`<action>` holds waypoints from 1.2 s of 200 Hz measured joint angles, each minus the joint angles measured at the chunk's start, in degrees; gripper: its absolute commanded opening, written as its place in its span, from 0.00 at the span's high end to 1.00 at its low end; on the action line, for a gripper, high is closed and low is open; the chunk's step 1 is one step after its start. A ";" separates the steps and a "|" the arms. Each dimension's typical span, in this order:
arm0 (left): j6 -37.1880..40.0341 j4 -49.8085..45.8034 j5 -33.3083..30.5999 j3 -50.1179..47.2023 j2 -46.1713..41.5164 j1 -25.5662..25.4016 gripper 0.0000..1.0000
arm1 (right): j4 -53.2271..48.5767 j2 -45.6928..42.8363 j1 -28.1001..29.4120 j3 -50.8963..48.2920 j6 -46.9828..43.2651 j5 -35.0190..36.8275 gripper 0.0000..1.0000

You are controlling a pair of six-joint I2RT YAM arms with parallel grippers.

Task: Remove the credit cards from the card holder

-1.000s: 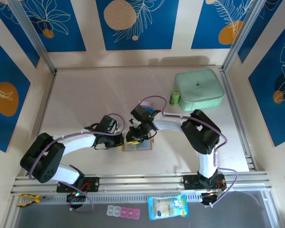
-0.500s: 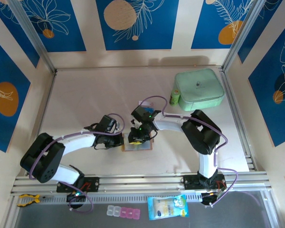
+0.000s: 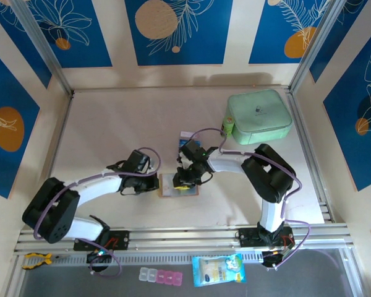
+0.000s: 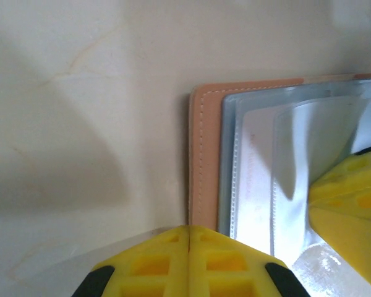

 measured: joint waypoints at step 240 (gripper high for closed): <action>-8.90 9.55 5.79 3.82 7.41 -4.31 0.73 | 26.73 -0.37 -6.49 -13.88 2.99 -17.97 0.78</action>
